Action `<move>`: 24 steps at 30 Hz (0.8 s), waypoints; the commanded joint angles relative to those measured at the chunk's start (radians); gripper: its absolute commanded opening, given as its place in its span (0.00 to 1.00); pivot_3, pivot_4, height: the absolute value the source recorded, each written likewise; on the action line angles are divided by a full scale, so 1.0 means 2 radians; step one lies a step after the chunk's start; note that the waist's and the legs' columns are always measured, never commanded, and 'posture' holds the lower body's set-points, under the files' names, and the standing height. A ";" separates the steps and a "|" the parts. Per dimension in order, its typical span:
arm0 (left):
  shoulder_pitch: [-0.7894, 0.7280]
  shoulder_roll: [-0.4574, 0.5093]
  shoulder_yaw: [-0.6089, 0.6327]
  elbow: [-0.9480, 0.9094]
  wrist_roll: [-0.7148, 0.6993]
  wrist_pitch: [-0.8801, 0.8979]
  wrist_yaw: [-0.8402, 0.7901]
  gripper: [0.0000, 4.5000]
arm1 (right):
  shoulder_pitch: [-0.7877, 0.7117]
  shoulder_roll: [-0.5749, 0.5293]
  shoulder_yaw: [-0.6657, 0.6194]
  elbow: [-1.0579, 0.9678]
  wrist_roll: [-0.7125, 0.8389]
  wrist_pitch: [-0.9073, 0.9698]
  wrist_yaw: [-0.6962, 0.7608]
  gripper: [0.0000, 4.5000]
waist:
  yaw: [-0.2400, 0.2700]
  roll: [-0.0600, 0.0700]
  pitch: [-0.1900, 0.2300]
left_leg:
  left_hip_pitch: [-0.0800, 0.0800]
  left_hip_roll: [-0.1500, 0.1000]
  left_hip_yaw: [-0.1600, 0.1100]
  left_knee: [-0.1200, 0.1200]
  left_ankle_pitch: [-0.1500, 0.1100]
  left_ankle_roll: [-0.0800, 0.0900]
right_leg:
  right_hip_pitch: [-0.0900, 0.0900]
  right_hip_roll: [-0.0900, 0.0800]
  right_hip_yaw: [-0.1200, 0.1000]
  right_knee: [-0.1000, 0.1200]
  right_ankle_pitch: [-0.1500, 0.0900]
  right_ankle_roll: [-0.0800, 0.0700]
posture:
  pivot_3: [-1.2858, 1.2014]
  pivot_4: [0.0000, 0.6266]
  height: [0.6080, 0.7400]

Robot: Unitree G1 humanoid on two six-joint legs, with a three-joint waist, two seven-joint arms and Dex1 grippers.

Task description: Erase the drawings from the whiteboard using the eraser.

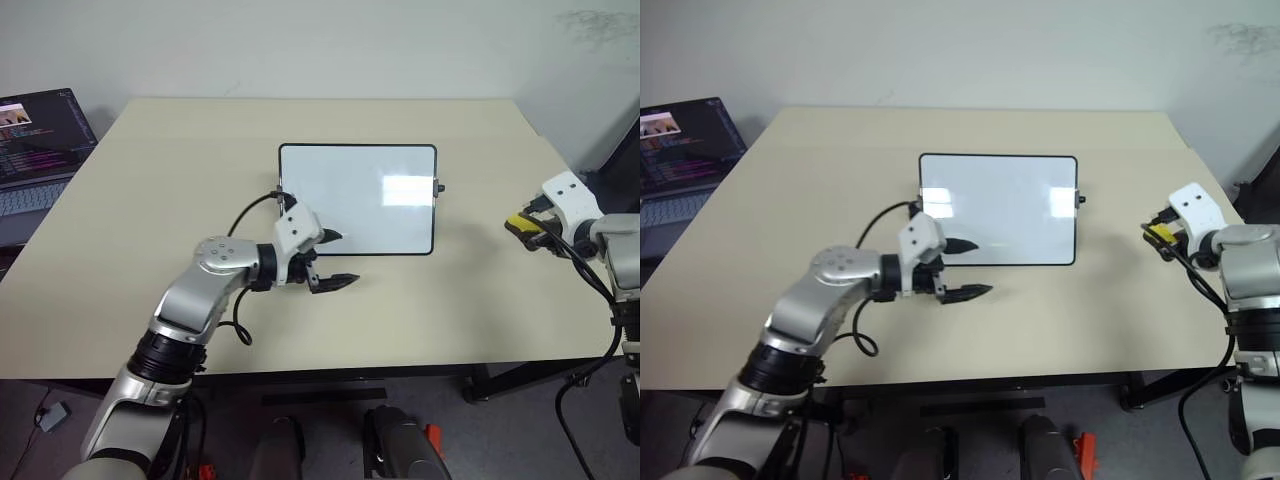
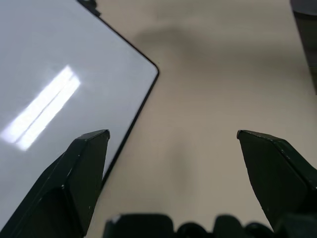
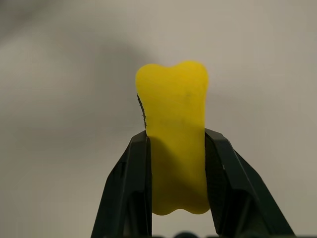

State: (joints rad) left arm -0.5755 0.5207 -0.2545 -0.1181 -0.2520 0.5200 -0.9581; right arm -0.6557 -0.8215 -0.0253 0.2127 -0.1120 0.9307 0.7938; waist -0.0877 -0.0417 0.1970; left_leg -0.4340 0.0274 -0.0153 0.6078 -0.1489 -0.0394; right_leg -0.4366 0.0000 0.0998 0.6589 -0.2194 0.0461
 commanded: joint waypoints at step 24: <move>-0.052 -0.094 -0.047 0.020 0.051 -0.046 0.028 1.00 | -0.024 -0.013 -0.051 0.198 0.070 -0.056 -0.056 0.68 | -0.001 0.000 0.000 | 0.001 -0.001 0.000 0.001 0.000 0.000 | 0.001 0.000 0.001 0.000 0.000 0.001 | 0.52 0.24 1.00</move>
State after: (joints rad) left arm -0.6632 0.3378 -0.3606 -0.0455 -0.1383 0.4322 -0.8966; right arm -0.6719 -0.8170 -0.1275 0.6020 0.0264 0.8471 0.6783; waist -0.0897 -0.0414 0.1969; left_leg -0.4329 0.0263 -0.0154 0.6095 -0.1488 -0.0393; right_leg -0.4336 0.0005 0.1013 0.6585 -0.2185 0.0479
